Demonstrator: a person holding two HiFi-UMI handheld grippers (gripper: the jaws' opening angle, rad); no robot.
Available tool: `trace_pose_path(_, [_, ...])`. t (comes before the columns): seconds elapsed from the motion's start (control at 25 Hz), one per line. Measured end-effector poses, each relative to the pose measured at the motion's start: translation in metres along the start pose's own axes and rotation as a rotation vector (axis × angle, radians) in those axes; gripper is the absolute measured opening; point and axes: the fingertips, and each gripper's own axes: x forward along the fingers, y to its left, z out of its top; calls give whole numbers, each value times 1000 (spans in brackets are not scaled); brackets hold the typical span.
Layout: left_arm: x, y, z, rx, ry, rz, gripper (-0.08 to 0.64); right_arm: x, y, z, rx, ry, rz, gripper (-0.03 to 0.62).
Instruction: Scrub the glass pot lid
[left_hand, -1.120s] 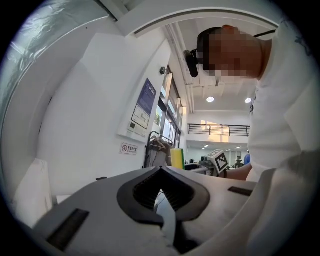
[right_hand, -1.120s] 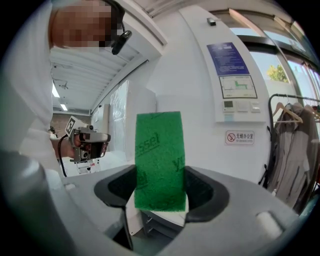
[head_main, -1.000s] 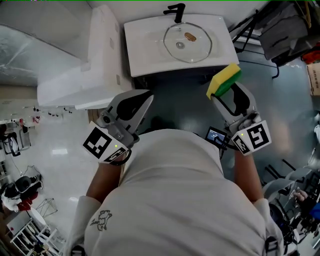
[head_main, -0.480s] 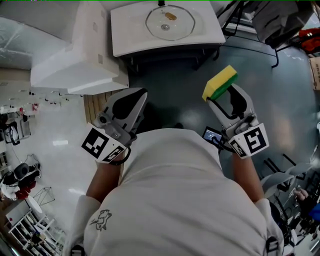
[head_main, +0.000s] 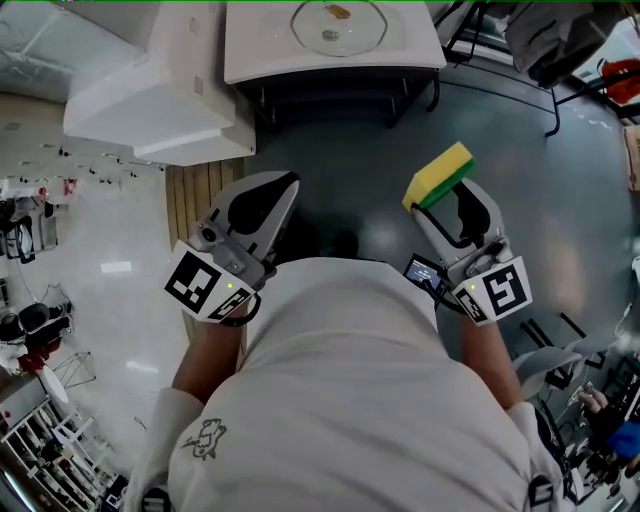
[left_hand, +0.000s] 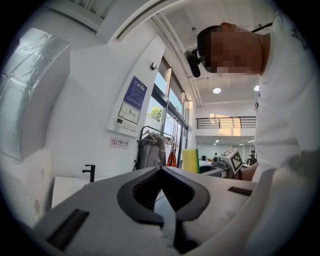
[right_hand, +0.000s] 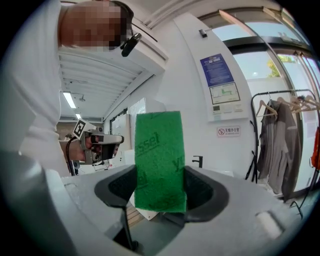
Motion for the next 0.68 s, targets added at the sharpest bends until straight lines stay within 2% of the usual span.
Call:
trace_pose_path(0.24, [-7, -16, 0, -5, 2, -1, -2, -9, 9, 3, 4, -12, 7, 288])
trace_pose_path(0.36, [-9, -15, 1, 22, 4, 11, -2, -4, 13, 4, -9, -14, 26, 288])
trace_pose_path(0.68, [-14, -16, 6, 22, -7, 18, -2, -3, 20, 6, -13, -13, 41, 288])
